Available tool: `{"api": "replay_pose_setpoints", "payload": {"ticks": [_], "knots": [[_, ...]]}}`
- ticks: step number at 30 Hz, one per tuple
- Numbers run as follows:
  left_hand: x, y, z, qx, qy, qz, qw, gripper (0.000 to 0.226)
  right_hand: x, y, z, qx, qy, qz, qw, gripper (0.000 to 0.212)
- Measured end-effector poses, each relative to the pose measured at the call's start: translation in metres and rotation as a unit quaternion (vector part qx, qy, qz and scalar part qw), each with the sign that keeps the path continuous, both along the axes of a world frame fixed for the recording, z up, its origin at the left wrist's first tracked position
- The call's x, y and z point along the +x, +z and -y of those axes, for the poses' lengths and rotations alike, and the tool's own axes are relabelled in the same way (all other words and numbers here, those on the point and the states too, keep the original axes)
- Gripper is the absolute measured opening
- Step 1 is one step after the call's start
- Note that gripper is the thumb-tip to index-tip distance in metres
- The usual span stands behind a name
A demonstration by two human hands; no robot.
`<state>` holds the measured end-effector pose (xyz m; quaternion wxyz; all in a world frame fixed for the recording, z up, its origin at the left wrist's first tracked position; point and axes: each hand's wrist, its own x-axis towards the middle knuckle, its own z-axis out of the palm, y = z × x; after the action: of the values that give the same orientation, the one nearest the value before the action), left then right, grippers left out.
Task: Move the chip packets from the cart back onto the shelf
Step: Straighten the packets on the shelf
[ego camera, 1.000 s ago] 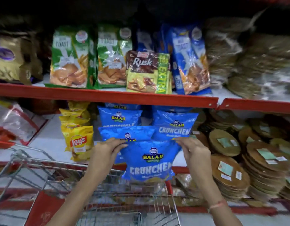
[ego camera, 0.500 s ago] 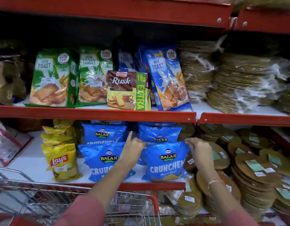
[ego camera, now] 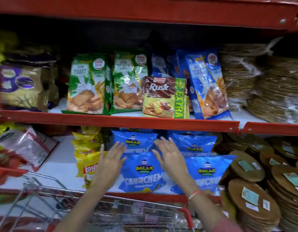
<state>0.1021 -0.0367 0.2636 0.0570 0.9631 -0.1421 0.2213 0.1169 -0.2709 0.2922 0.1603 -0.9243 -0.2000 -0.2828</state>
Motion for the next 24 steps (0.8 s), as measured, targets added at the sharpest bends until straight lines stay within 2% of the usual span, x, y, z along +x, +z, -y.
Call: {"api": "replay_pose_setpoints", "payload": {"ticks": [2,5,8,9,11,13,17,18,21,22,24], "knots": [[0.000,-0.004,-0.049,-0.028,0.041,-0.003,0.999,0.059,0.009,0.000,-0.056,-0.024,0.036,0.008,0.999,0.041],[0.005,-0.006,-0.109,-0.018,0.094,0.043,0.994,0.029,0.021,-0.004,-0.131,-0.092,0.050,-0.004,0.995,0.030],[0.018,-0.007,-0.144,0.026,0.134,-0.012,0.991,0.056,0.029,-0.004,-0.186,-0.212,0.010,-0.097,0.972,0.032],[0.024,-0.012,-0.151,0.043,0.137,-0.033,0.989,0.056,0.031,-0.004,-0.198,-0.244,-0.017,-0.122,0.962,0.033],[0.034,-0.014,-0.160,0.079,0.143,-0.081,0.983,0.046,0.036,-0.006,-0.214,-0.304,-0.051,-0.154,0.939,0.020],[0.039,-0.010,-0.167,0.089,0.130,-0.116,0.981,0.037,0.036,-0.005,-0.222,-0.324,-0.074,-0.145,0.932,0.010],[0.054,-0.008,-0.193,0.130,0.092,-0.089,0.983,0.037,0.034,-0.002,-0.237,-0.358,-0.086,-0.126,0.921,0.019],[0.058,-0.008,-0.202,0.133,0.089,-0.089,0.983,0.037,0.033,0.001,-0.243,-0.351,-0.085,-0.120,0.925,0.026],[0.067,-0.013,-0.225,0.139,0.084,-0.070,0.984,0.038,0.033,-0.008,-0.255,-0.314,-0.064,-0.072,0.944,0.068],[0.067,-0.013,-0.228,0.136,0.084,-0.079,0.984,0.038,0.032,-0.007,-0.260,-0.315,-0.061,-0.084,0.943,0.073],[0.067,-0.014,-0.230,0.117,0.085,-0.101,0.984,0.030,0.033,-0.008,-0.265,-0.334,-0.062,-0.107,0.935,0.055]]}}
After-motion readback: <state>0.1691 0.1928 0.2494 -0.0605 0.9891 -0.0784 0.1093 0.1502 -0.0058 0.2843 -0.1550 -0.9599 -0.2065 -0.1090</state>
